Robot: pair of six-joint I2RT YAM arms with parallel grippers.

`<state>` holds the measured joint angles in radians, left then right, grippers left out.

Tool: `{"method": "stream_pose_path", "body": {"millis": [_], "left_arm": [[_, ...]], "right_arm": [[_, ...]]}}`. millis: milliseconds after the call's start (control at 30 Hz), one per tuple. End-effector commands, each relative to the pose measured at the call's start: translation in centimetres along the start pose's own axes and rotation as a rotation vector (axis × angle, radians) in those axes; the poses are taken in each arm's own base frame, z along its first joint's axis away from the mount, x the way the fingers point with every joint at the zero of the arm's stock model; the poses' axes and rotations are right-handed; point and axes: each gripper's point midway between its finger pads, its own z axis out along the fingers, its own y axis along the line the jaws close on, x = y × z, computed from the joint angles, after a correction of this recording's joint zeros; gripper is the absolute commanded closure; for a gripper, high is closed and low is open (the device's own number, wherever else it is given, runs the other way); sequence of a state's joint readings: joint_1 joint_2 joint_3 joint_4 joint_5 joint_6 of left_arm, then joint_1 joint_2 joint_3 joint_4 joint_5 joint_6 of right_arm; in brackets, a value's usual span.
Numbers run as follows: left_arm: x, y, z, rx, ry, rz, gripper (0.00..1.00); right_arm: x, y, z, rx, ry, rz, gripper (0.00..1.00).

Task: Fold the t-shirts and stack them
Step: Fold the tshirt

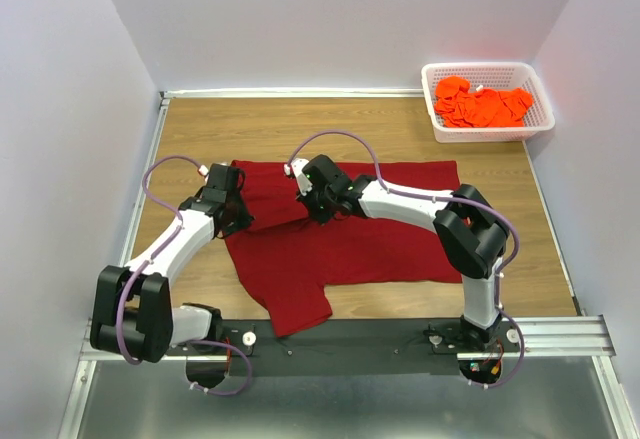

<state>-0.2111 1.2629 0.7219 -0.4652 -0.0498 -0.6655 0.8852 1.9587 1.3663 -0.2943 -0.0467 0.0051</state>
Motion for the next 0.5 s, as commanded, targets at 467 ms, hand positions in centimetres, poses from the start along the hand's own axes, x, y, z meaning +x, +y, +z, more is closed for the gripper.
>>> {"method": "stream_pose_path", "body": {"millis": [467], "left_arm": [[1.2, 0.4, -1.3, 0.006, 0.027, -0.026, 0.95]], "right_arm": [[1.2, 0.5, -1.4, -0.026, 0.040, -0.031, 0.98]]}}
